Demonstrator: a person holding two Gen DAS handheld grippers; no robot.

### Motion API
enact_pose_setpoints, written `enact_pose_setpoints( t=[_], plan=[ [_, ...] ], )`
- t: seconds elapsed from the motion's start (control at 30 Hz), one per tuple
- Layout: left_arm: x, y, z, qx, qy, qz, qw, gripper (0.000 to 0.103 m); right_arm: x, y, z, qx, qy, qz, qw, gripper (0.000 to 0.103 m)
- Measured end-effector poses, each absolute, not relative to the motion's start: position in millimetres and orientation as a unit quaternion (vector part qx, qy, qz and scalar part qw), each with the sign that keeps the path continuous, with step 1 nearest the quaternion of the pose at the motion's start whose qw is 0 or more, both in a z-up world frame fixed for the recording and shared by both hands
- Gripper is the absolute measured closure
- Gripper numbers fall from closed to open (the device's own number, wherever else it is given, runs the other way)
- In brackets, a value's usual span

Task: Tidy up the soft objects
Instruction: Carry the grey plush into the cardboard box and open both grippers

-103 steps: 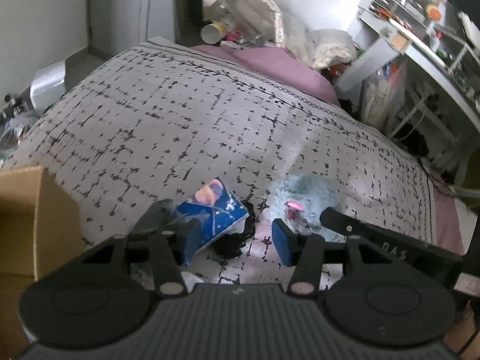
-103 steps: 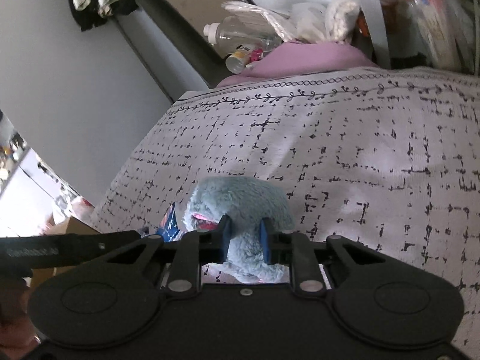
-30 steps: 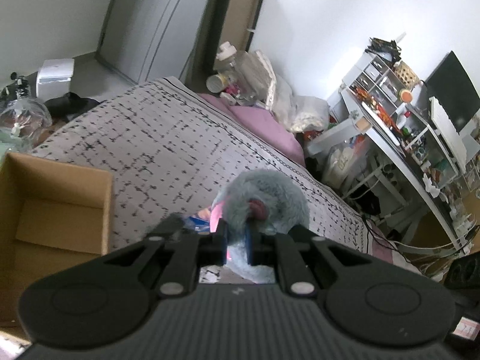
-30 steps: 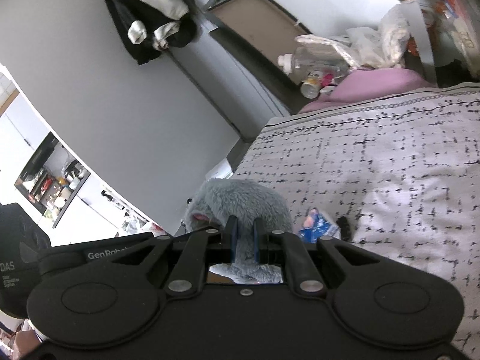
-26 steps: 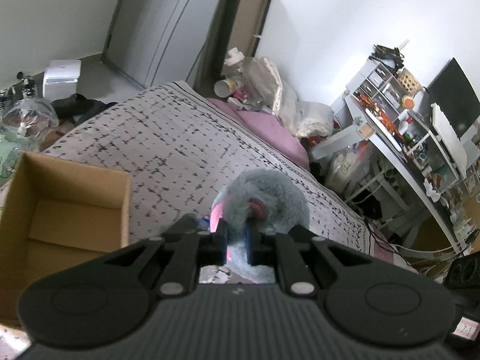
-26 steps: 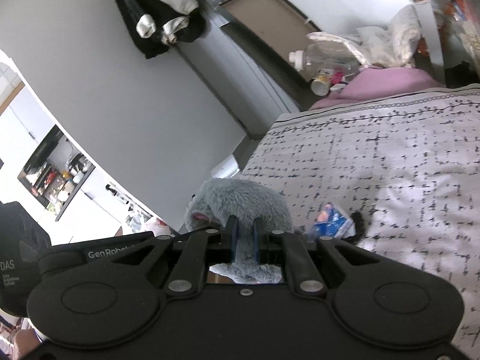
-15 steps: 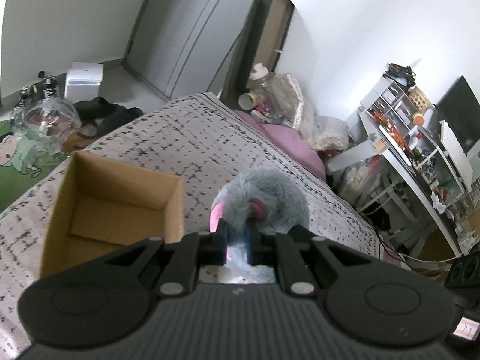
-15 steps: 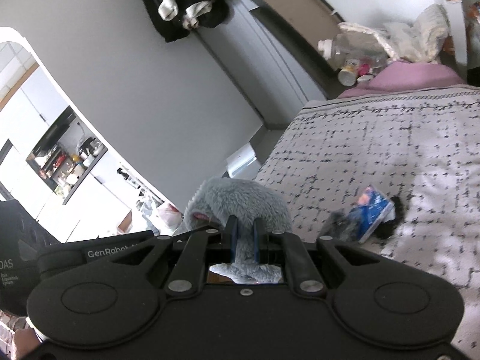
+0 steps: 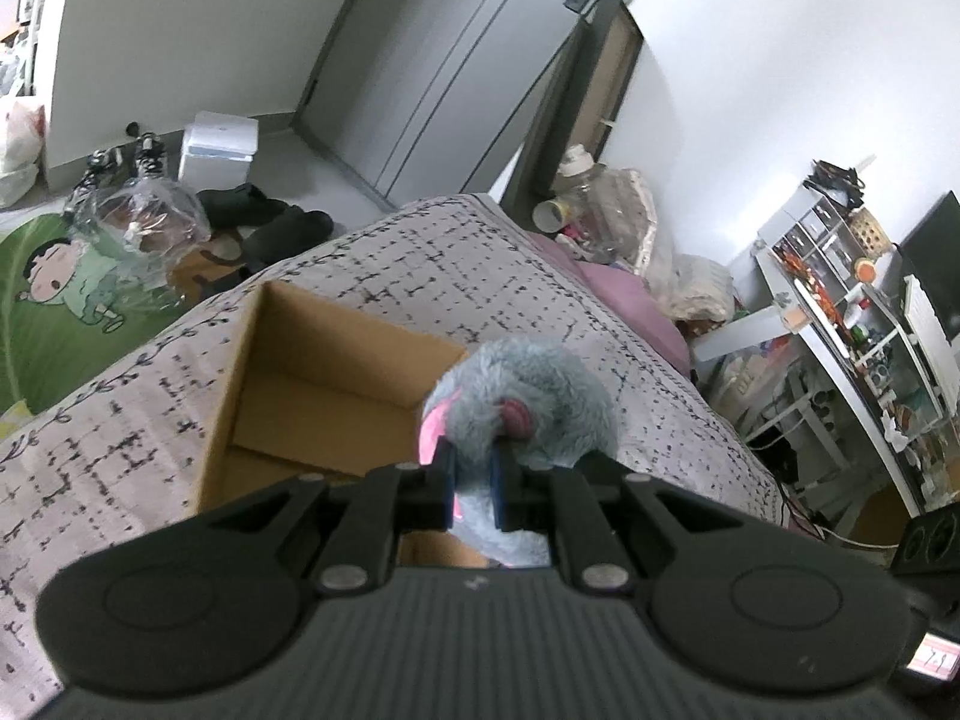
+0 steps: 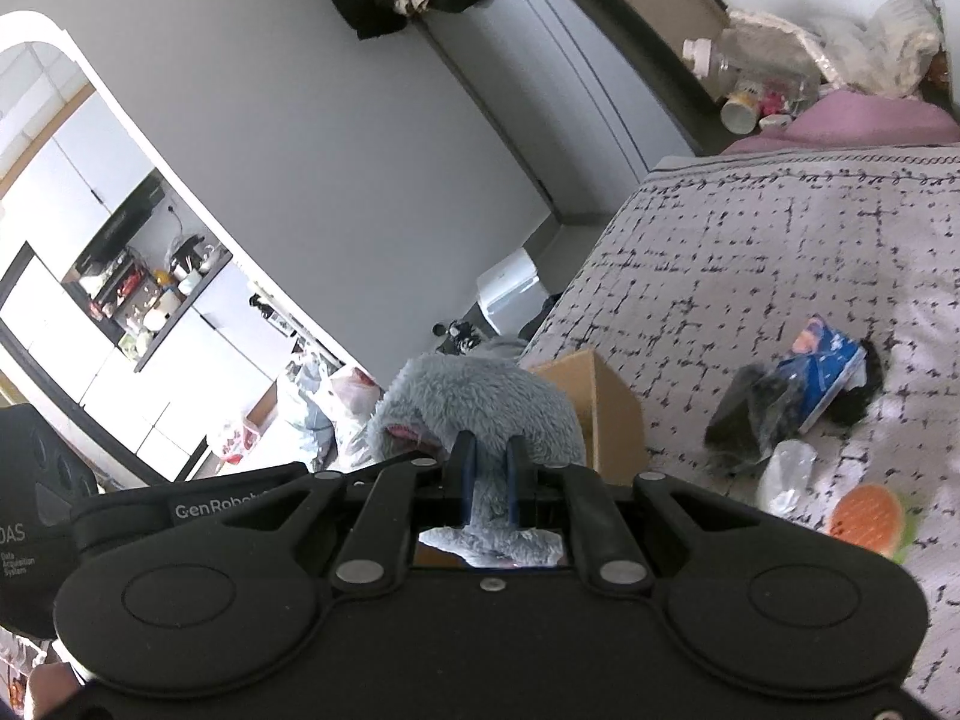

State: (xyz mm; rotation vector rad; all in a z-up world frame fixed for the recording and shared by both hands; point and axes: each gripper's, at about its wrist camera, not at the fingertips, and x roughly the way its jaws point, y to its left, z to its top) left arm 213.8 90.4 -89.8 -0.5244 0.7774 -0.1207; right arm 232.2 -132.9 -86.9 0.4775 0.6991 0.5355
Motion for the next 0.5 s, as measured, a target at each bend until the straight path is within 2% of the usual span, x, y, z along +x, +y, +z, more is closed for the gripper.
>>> enact_pose_setpoints(
  t=[0.5],
  plan=[
    [203.4, 135.9, -119.9, -0.276, 0.386, -0.028, 0.880, 0.093, 232.2, -84.2, -107.6, 0.208, 0.368, 0.271, 0.865, 0.093]
  ],
)
